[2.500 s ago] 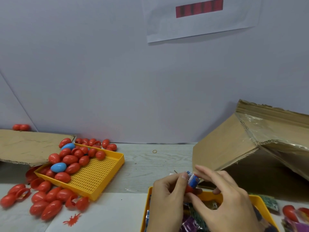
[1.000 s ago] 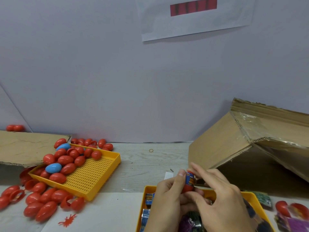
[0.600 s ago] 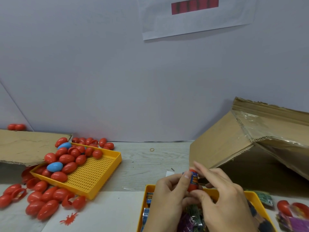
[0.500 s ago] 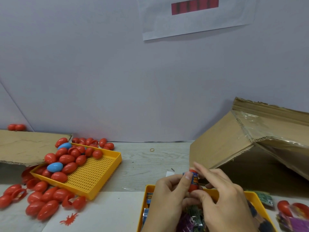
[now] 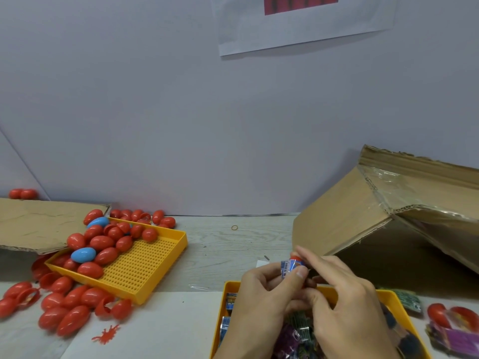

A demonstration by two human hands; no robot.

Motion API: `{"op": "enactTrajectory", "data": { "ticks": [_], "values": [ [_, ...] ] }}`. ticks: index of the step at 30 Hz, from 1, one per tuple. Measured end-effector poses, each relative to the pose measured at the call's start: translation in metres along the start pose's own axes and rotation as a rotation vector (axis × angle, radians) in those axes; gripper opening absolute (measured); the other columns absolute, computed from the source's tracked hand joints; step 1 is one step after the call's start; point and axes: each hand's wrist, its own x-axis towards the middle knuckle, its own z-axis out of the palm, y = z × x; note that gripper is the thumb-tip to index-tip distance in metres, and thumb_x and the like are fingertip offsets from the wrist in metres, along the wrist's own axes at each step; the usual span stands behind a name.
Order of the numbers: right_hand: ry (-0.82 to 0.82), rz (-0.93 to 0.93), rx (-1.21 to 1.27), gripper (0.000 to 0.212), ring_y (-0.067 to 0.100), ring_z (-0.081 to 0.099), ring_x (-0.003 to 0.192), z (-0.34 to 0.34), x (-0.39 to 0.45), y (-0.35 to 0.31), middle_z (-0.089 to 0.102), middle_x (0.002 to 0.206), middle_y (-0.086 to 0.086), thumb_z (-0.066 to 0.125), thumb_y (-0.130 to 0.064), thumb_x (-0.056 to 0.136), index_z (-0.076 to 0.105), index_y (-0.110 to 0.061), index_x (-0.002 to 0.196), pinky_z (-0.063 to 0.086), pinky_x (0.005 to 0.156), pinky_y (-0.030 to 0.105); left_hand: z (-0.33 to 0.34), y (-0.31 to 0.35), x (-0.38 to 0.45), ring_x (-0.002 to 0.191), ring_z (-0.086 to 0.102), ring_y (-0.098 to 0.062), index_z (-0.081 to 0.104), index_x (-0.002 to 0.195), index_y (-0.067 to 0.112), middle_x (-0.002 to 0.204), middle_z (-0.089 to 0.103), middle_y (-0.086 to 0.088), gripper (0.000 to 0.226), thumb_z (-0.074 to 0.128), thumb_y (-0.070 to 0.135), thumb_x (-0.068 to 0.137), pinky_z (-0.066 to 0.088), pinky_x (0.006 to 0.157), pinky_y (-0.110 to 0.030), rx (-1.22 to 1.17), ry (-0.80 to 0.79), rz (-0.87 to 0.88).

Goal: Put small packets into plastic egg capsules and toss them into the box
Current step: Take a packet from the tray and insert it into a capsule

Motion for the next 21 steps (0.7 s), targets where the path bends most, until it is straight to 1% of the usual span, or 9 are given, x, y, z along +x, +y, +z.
{"op": "enactTrajectory", "data": {
  "ticks": [4, 7, 10, 12, 14, 15, 17, 19, 21],
  "values": [
    [-0.004, -0.003, -0.006, 0.08, -0.014, 0.053, 0.104, 0.0001, -0.0007, 0.0012, 0.058, 0.105, -0.027, 0.07, 0.011, 0.073, 0.049, -0.052, 0.118, 0.048, 0.08, 0.004, -0.0007, 0.0015, 0.0003, 0.074, 0.073, -0.02, 0.077, 0.093, 0.005, 0.084, 0.075, -0.018, 0.035, 0.082, 0.028, 0.068, 0.057, 0.064, -0.023, 0.018, -0.006, -0.001],
    [0.002, -0.007, -0.001, 0.079, -0.012, 0.054, 0.103, -0.0009, -0.0003, 0.0016, 0.058, 0.104, -0.027, 0.07, 0.01, 0.074, 0.048, -0.053, 0.116, 0.048, 0.081, 0.007, 0.0025, 0.0008, 0.0004, 0.07, 0.073, -0.02, 0.075, 0.095, 0.003, 0.079, 0.075, -0.015, 0.039, 0.078, 0.031, 0.068, 0.058, 0.061, -0.024, 0.008, 0.013, -0.032],
    [-0.016, -0.005, 0.001, 0.081, -0.013, 0.052, 0.104, -0.0015, -0.0002, 0.0024, 0.058, 0.102, -0.029, 0.071, 0.008, 0.075, 0.046, -0.057, 0.115, 0.044, 0.079, 0.001, 0.0063, 0.0006, 0.0006, 0.074, 0.074, -0.023, 0.076, 0.093, 0.005, 0.086, 0.075, -0.019, 0.038, 0.075, 0.033, 0.068, 0.058, 0.059, -0.026, -0.045, 0.069, -0.066],
    [-0.036, 0.007, 0.001, 0.081, -0.014, 0.051, 0.105, -0.0011, -0.0007, 0.0034, 0.057, 0.102, -0.03, 0.074, 0.005, 0.074, 0.044, -0.059, 0.115, 0.043, 0.078, -0.001, 0.0056, 0.0009, 0.0014, 0.07, 0.073, -0.022, 0.073, 0.094, 0.002, 0.086, 0.074, -0.02, 0.039, 0.074, 0.031, 0.068, 0.058, 0.057, -0.027, -0.068, 0.115, -0.066],
    [-0.043, 0.012, 0.004, 0.079, -0.015, 0.049, 0.107, -0.0004, -0.0011, 0.0046, 0.056, 0.103, -0.03, 0.077, 0.001, 0.073, 0.047, -0.056, 0.118, 0.04, 0.078, -0.003, 0.0044, 0.0025, 0.0016, 0.066, 0.071, -0.022, 0.072, 0.094, 0.0, 0.083, 0.073, -0.021, 0.038, 0.074, 0.028, 0.069, 0.058, 0.058, -0.028, -0.067, 0.136, -0.052],
    [-0.044, 0.014, 0.007, 0.077, -0.016, 0.048, 0.108, -0.0004, -0.001, 0.0049, 0.057, 0.104, -0.03, 0.079, -0.001, 0.072, 0.048, -0.054, 0.121, 0.039, 0.078, -0.004, 0.0042, 0.0034, 0.0014, 0.068, 0.071, -0.025, 0.072, 0.095, -0.001, 0.085, 0.072, -0.023, 0.037, 0.073, 0.027, 0.072, 0.059, 0.06, -0.029, -0.068, 0.138, -0.054],
    [-0.043, 0.016, 0.009, 0.079, -0.016, 0.047, 0.109, -0.0007, -0.0008, 0.0044, 0.056, 0.106, -0.031, 0.081, -0.006, 0.071, 0.046, -0.053, 0.124, 0.038, 0.08, -0.004, 0.0045, 0.0047, 0.0011, 0.074, 0.072, -0.032, 0.073, 0.094, -0.003, 0.086, 0.071, -0.027, 0.029, 0.066, 0.024, 0.085, 0.06, 0.064, -0.032, -0.107, 0.126, -0.071],
    [-0.027, 0.004, 0.005, 0.081, -0.015, 0.049, 0.108, -0.0011, -0.0005, 0.0033, 0.057, 0.108, -0.032, 0.083, -0.01, 0.069, 0.043, -0.055, 0.123, 0.038, 0.083, -0.003, 0.0041, 0.0063, 0.001, 0.071, 0.072, -0.034, 0.073, 0.087, -0.006, 0.082, 0.07, -0.029, 0.032, 0.054, 0.017, 0.096, 0.06, 0.061, -0.032, -0.196, 0.107, -0.095],
    [-0.004, -0.003, 0.018, 0.076, -0.012, 0.052, 0.106, -0.0014, -0.0005, 0.0026, 0.06, 0.107, -0.028, 0.084, -0.011, 0.068, 0.048, -0.054, 0.12, 0.04, 0.083, -0.001, 0.0053, 0.0093, -0.0001, 0.067, 0.071, -0.034, 0.074, 0.08, -0.008, 0.079, 0.068, -0.03, 0.036, 0.05, 0.014, 0.095, 0.059, 0.056, -0.032, -0.298, 0.082, -0.106]
  ]
}}
